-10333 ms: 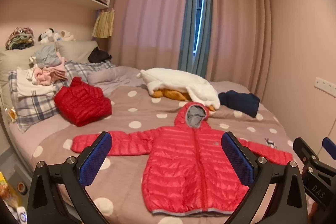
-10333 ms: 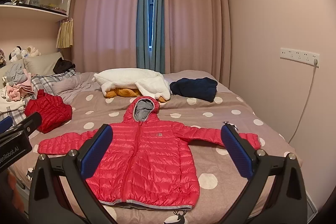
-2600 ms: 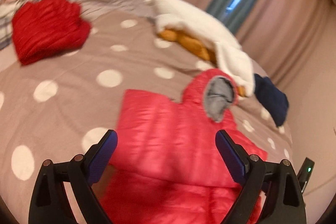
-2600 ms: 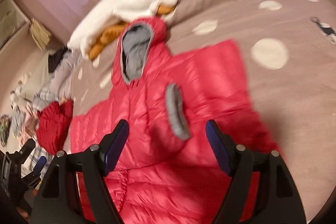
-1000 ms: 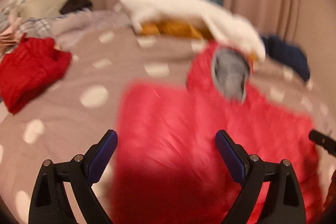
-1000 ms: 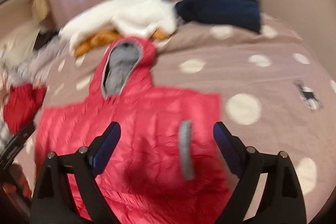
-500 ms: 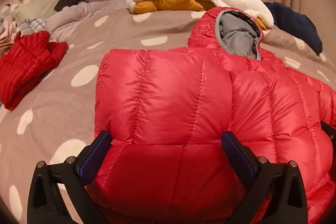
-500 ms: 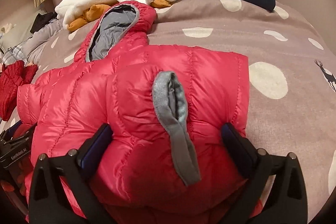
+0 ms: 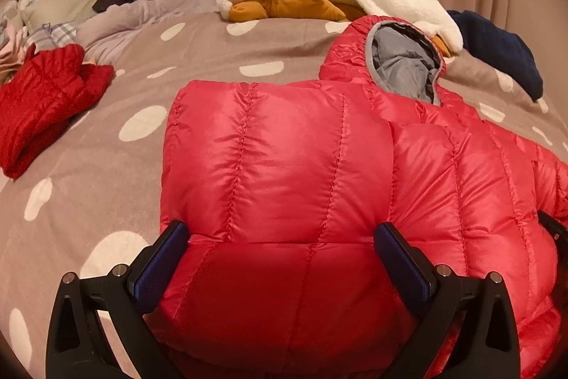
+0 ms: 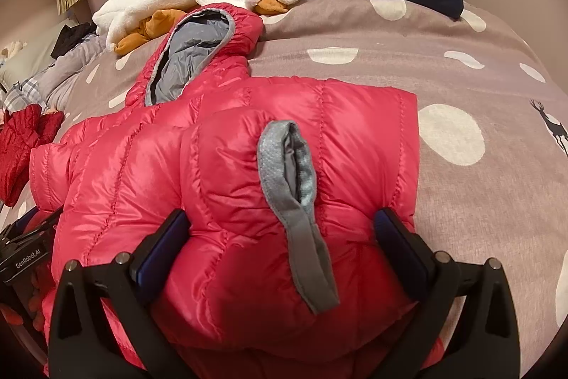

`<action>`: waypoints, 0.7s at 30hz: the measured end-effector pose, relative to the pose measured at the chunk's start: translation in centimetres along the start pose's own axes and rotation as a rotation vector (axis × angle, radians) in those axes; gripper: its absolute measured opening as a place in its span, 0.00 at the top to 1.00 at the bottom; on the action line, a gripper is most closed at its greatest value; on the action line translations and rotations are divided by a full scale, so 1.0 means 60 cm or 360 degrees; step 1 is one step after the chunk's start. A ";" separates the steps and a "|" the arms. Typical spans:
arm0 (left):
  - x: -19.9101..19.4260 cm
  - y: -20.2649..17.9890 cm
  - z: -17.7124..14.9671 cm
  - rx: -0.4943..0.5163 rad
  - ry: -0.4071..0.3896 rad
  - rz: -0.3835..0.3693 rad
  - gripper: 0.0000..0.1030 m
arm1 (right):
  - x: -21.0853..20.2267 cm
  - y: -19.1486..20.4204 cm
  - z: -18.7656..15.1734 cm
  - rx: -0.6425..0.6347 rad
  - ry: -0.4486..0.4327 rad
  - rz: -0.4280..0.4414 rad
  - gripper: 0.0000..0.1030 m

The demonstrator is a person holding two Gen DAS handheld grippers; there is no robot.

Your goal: Fold large clothes

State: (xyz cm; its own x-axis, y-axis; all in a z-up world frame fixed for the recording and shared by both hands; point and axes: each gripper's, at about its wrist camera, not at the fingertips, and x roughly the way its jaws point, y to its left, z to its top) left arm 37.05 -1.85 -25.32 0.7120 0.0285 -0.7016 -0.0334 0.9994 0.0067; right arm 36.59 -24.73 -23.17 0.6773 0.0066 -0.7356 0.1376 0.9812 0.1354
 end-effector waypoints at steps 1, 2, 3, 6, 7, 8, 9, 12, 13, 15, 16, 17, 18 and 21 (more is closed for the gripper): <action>0.000 0.000 0.000 0.0000 0.0000 0.0000 0.00 | 0.000 0.000 0.000 0.0000 0.0000 0.0000 0.00; 0.000 0.000 0.000 0.0000 0.0001 0.0000 0.00 | 0.001 0.000 0.000 0.0000 0.0000 -0.0001 0.00; 0.000 0.000 0.000 0.0000 0.0001 0.0000 0.00 | 0.001 0.000 0.000 -0.0001 0.0000 -0.0001 0.00; 0.000 0.001 0.000 0.0000 0.0002 0.0000 0.00 | 0.002 0.000 0.000 -0.0003 -0.0013 -0.0005 0.00; 0.000 0.001 0.001 0.0000 0.0002 0.0000 0.00 | 0.002 0.000 0.000 -0.0004 -0.0012 -0.0007 0.00; 0.000 0.001 0.001 0.0000 0.0002 0.0000 0.00 | 0.003 0.000 0.000 -0.0006 -0.0010 -0.0010 0.00; 0.000 0.001 0.001 -0.0001 0.0002 0.0000 0.00 | 0.000 0.000 -0.001 -0.0008 -0.0008 -0.0017 0.00; 0.000 0.001 0.001 -0.0004 0.0004 0.0002 0.00 | -0.010 0.002 0.010 0.0014 0.0040 -0.0052 0.00; 0.000 0.002 0.000 -0.0007 0.0007 0.0000 0.00 | -0.017 0.003 0.019 0.0039 0.0053 -0.0043 0.00; 0.000 0.002 0.000 -0.0011 0.0011 -0.0002 0.00 | -0.032 -0.003 0.042 0.0128 0.0039 0.0046 0.00; 0.000 0.003 0.000 -0.0009 0.0008 -0.0001 0.00 | -0.041 -0.007 0.056 0.0190 0.0016 0.0130 0.00; 0.000 0.003 0.001 -0.0011 0.0008 -0.0003 0.00 | -0.048 -0.010 0.070 0.0242 -0.0002 0.0207 0.00; 0.001 0.005 0.002 -0.0019 0.0017 -0.0010 0.00 | -0.055 -0.014 0.090 0.0299 -0.0017 0.0290 0.00; -0.013 0.011 0.010 -0.0029 0.0025 -0.0022 0.00 | -0.061 -0.011 0.160 0.0380 -0.0012 0.0364 0.00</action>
State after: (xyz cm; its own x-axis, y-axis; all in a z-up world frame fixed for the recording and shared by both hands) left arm 36.87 -1.22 -24.36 0.7015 0.0143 -0.7126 -0.0367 0.9992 -0.0161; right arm 40.96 -27.27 -14.23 0.7154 0.2191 -0.6635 0.1466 0.8814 0.4490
